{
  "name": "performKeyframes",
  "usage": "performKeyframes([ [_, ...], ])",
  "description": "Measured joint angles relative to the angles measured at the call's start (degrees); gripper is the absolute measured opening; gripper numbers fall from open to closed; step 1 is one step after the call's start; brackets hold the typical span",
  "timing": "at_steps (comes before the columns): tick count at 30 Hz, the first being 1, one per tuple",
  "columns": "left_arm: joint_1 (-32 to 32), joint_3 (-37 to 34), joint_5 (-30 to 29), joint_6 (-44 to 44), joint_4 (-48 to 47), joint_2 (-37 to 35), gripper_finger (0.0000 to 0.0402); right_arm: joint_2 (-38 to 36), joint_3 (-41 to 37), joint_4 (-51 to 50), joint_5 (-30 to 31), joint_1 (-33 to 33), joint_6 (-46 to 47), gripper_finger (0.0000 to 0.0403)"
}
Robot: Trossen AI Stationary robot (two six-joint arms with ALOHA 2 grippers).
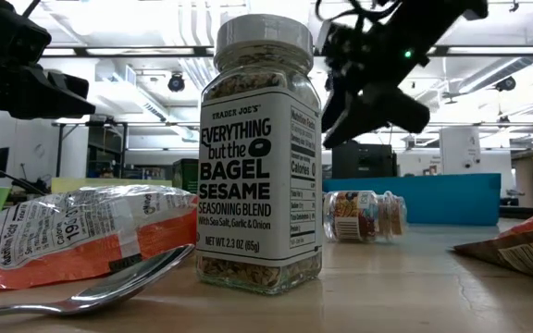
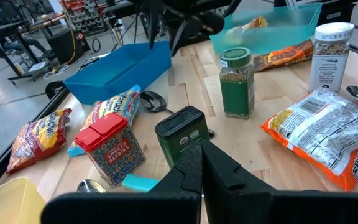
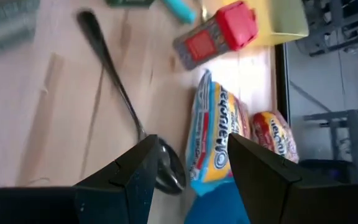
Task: Pick & Place Food Item
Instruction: Put the blue noodle pack into the green bin
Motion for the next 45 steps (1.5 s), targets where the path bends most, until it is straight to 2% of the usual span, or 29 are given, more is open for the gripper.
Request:
performKeyframes([
  [5, 0.0, -0.02, 0.0, 0.0, 0.0, 0.0, 0.0, 4.99, 4.91, -8.3, 0.08, -1.45, -0.47, 0.0193],
  [13, -0.01, -0.02, 0.02, 0.02, 0.01, 0.0, 0.0, 11.73, 11.74, -10.95, -0.36, -3.64, 0.09, 0.0193],
  [16, 0.0, -0.02, 0.02, 0.0, 0.0, 0.0, 0.0, 13.79, 13.96, -15.17, -0.38, -4.12, -0.02, 0.0193],
  [18, 0.0, -0.02, 0.02, 0.0, 0.0, 0.0, 0.0, 14.96, 15.14, -17.78, -0.48, -4.82, 3.25, 0.0193],
  [23, -0.02, 0.0, 0.02, 0.0, 0.0, 0.0, 0.0, 15.14, 15.98, -19.53, -0.35, -6.37, 6.91, 0.0199],
  [31, 0.0, -0.02, 0.02, 0.0, 0.0, 0.0, 0.0, 15.15, 15.47, -19.48, 1.09, -8.38, 3.58, 0.0254],
  [40, -0.02, 0.0, 0.0, 0.0, 0.0, 0.0, 0.0, 17.69, 13.47, -18.63, 1.91, -9.31, 1.26, 0.0258],
  [45, -0.01, 0.0, 0.02, 0.01, 0.0, 0.0, 0.0, 21.06, 13.77, -17.57, 4.6, -9.54, -1.86, 0.0258],
])
